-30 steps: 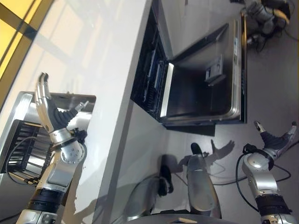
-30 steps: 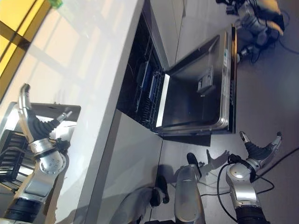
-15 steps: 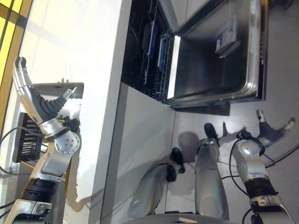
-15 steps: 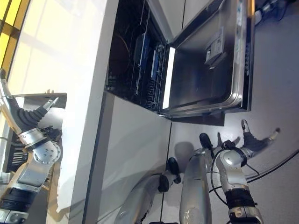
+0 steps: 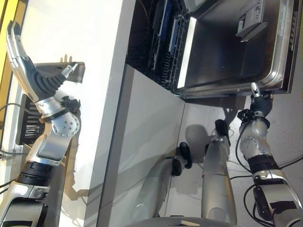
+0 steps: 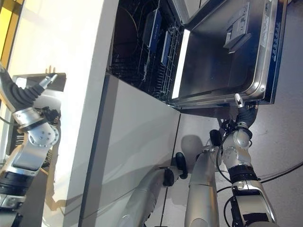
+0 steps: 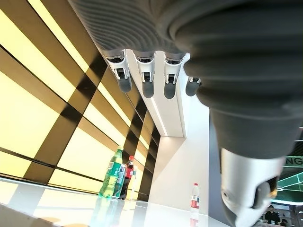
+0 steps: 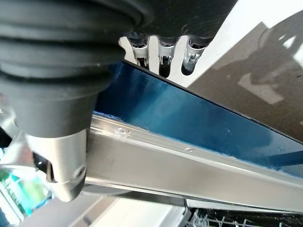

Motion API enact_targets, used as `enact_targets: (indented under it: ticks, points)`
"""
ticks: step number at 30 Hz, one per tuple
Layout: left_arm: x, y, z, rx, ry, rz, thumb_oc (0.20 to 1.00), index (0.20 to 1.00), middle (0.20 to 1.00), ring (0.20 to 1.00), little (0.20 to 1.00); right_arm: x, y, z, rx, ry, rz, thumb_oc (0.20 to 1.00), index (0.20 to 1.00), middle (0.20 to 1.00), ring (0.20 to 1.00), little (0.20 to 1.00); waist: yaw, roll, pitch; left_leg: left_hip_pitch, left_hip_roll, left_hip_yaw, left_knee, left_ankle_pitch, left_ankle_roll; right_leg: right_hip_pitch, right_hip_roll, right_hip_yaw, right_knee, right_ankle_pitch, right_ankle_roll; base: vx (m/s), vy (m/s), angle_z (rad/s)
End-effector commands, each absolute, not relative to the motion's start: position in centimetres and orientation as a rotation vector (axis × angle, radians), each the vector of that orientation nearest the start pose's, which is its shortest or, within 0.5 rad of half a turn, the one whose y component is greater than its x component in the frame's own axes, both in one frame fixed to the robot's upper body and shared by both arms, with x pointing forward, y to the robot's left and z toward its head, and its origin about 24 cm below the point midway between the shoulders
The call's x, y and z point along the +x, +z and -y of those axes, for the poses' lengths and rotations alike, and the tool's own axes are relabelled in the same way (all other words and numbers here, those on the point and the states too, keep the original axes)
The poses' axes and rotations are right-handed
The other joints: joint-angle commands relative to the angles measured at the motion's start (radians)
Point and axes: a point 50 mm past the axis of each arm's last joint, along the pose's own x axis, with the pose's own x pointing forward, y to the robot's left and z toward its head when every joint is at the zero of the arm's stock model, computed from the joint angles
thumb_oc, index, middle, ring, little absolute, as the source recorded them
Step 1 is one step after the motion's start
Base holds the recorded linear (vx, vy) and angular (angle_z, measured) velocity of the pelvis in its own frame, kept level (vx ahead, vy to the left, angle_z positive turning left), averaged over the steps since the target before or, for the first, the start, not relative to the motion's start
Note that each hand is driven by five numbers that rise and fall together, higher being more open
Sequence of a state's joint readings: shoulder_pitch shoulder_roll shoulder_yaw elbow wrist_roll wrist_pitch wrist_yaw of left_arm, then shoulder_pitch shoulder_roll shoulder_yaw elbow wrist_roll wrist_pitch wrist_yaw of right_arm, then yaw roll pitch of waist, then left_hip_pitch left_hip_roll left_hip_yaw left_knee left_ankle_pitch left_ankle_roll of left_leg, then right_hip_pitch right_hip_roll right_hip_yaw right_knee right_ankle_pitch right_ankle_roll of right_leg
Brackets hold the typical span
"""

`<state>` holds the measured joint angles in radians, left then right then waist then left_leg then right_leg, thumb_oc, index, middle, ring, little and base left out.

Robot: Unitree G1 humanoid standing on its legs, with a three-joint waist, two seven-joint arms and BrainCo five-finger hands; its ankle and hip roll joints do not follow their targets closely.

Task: Pick up plates and place into dishwasher.

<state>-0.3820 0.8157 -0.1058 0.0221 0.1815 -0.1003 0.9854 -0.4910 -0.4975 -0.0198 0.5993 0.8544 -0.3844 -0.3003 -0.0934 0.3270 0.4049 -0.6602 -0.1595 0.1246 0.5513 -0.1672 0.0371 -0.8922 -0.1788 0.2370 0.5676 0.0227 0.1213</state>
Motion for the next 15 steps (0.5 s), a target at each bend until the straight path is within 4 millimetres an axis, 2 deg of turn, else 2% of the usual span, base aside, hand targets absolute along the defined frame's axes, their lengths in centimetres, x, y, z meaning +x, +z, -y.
enact_targets:
  ticks: [1, 4, 8, 15]
  points:
    - [29.1, 18.1, -22.4, 0.607, 0.679, 0.753, 1.000, 1.000, 1.000, 1.000, 1.000, 33.6, 26.5, 24.6, 0.339, -0.140, 0.891, 1.000, 1.000, 1.000, 1.000, 1.000, -0.049, 0.031, 0.115, -0.036, 0.010, -0.011, 0.128, -0.109, -0.010, 0.055, -0.009, -0.024, -0.050, -0.044, -0.025, 0.02, -0.036, -0.08]
    - [29.1, 18.2, -22.7, 0.604, 0.683, 0.754, 1.000, 1.000, 1.000, 1.000, 1.000, 32.9, 28.1, 23.7, 0.341, -0.069, 0.963, 1.000, 1.000, 1.000, 1.000, 1.000, -0.049, 0.029, 0.115, -0.040, 0.012, -0.015, 0.126, -0.106, -0.010, 0.051, -0.004, -0.027, -0.048, -0.049, -0.025, 0.00, -0.031, -0.12]
    - [29.3, 18.8, -23.1, 0.605, 0.684, 0.755, 1.000, 1.000, 1.000, 1.000, 1.000, 31.9, 29.9, 20.8, 0.233, 0.067, 1.021, 1.000, 1.000, 1.000, 1.000, 1.000, -0.051, 0.015, 0.115, -0.037, 0.014, -0.024, 0.119, -0.100, -0.011, 0.060, 0.005, -0.035, -0.062, -0.047, -0.024, 0.00, -0.024, 0.06]
    - [29.1, 19.0, -23.6, 0.603, 0.689, 0.742, 1.000, 1.000, 1.000, 1.000, 1.000, 30.8, 30.3, 17.0, 0.092, 0.242, 1.031, 1.000, 1.000, 1.000, 1.000, 1.000, -0.042, -0.023, 0.115, 0.005, 0.015, -0.042, 0.106, -0.097, -0.009, 0.120, 0.017, -0.044, -0.085, -0.047, -0.023, 0.01, 0.010, -0.08]
